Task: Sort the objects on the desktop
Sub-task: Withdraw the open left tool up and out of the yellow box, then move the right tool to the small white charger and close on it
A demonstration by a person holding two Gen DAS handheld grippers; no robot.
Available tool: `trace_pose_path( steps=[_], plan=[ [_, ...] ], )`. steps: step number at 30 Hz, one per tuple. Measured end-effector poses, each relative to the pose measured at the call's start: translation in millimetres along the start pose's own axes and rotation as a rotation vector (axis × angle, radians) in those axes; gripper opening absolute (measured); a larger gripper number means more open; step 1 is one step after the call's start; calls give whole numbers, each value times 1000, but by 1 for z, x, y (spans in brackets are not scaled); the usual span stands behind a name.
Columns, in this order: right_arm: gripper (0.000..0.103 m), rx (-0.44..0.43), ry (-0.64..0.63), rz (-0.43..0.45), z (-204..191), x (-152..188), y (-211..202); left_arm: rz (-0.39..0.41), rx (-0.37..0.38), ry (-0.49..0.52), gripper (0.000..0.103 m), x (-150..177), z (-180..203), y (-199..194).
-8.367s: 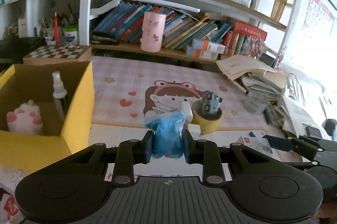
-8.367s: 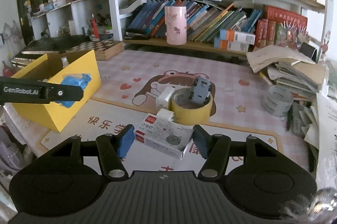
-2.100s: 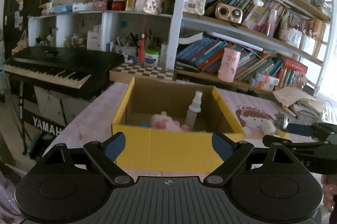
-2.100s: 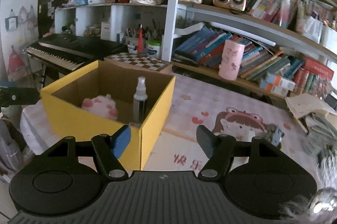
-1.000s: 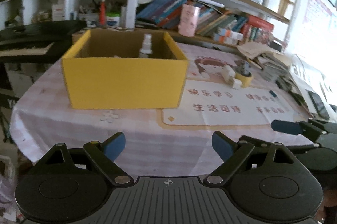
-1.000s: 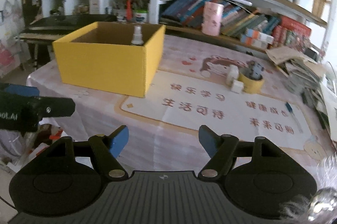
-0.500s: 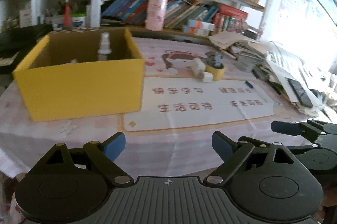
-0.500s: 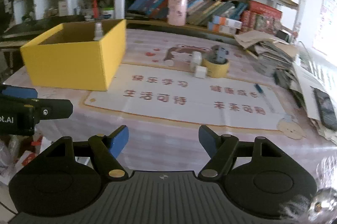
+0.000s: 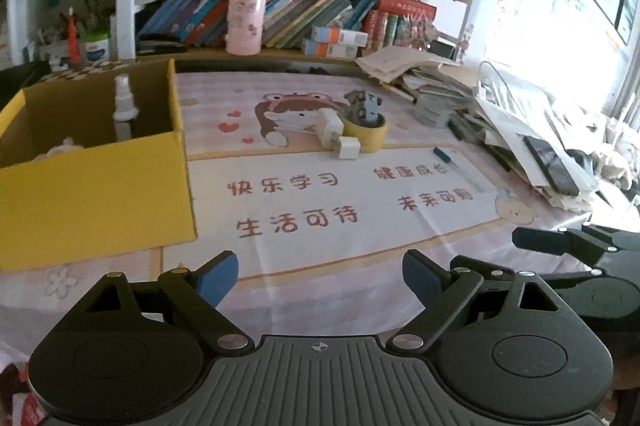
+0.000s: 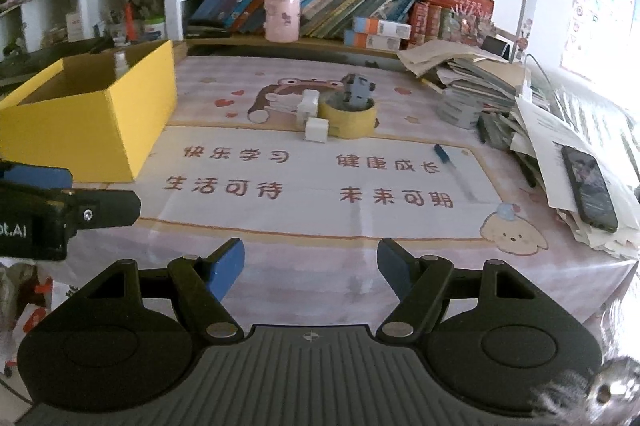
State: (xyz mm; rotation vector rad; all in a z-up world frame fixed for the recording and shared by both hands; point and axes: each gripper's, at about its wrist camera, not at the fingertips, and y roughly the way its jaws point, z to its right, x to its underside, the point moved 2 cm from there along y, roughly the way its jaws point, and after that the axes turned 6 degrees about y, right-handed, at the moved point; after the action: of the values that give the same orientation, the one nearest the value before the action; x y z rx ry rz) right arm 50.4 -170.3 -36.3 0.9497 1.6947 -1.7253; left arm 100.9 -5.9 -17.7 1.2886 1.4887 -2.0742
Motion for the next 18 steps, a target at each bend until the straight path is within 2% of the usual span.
trace_pose_path(
  steps=[18],
  plan=[
    [71,-55,-18,-36,48,-40,61,-30,-59,-42,92,-51,12,67]
  ],
)
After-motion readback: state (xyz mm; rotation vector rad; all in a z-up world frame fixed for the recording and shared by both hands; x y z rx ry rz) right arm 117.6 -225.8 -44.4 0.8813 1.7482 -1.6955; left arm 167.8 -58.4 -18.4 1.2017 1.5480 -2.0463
